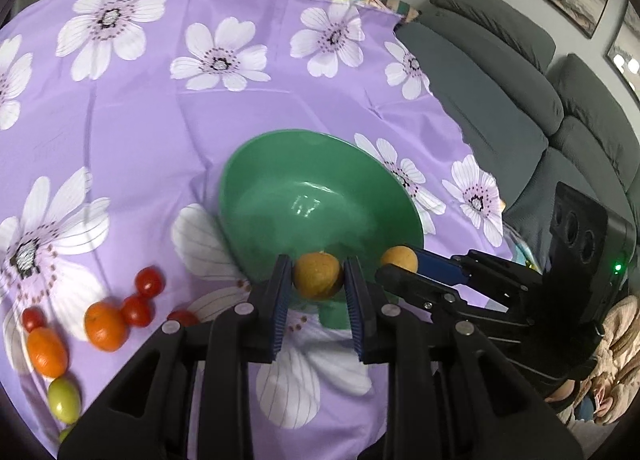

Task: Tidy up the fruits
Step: 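Carry the yellow fruit over the green bowl and open the left gripper, then move the left gripper back toward the green limes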

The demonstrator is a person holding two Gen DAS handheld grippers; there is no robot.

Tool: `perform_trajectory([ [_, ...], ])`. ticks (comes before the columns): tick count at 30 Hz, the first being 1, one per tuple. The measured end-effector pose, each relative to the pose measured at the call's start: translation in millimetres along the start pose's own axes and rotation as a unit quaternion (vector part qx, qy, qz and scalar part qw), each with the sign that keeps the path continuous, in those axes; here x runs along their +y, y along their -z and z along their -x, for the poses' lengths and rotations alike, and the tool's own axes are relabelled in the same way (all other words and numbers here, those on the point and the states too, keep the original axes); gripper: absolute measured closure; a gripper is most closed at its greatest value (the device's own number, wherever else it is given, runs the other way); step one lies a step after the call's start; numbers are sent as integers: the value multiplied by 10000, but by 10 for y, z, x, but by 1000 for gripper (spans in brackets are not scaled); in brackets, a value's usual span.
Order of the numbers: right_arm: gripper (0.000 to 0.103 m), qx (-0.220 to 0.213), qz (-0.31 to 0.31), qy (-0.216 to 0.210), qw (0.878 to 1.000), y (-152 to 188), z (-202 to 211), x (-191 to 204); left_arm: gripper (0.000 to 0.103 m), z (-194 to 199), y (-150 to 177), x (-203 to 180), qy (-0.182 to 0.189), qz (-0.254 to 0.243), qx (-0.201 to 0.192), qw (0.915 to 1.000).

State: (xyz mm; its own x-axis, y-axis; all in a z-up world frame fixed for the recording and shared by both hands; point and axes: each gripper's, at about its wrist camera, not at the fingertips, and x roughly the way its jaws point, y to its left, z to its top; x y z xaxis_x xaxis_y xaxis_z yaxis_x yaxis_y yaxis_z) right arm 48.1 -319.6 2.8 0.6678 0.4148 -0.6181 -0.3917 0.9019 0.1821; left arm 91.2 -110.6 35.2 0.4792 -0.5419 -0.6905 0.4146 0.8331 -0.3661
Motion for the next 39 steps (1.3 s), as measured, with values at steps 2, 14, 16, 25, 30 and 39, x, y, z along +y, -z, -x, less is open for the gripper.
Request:
perform_trajectory([
  [2, 75, 16, -56, 43, 10000, 6, -20, -59, 77, -96, -32, -34, -95, -101, 63, 9999],
  [14, 75, 81, -231, 170, 9996, 60, -87, -225, 77, -364, -25, -65, -457, -351, 308, 9979],
  [16, 75, 128, -247, 195, 9994, 66, -98, -235, 77, -380, -23, -56, -484, -340, 329, 9977],
  [25, 75, 82, -318, 243, 9992, 64, -52, -232, 65, -339, 11, -69, -499, -339, 293, 9977],
  [30, 75, 39, -320, 197, 9993, 71, -2, -207, 57, -237, 70, -45, -547, -263, 235, 9979],
  [39, 75, -11, -361, 114, 9993, 78, 89, -123, 55, 192, 397, 180, -853, -157, 114, 9962],
])
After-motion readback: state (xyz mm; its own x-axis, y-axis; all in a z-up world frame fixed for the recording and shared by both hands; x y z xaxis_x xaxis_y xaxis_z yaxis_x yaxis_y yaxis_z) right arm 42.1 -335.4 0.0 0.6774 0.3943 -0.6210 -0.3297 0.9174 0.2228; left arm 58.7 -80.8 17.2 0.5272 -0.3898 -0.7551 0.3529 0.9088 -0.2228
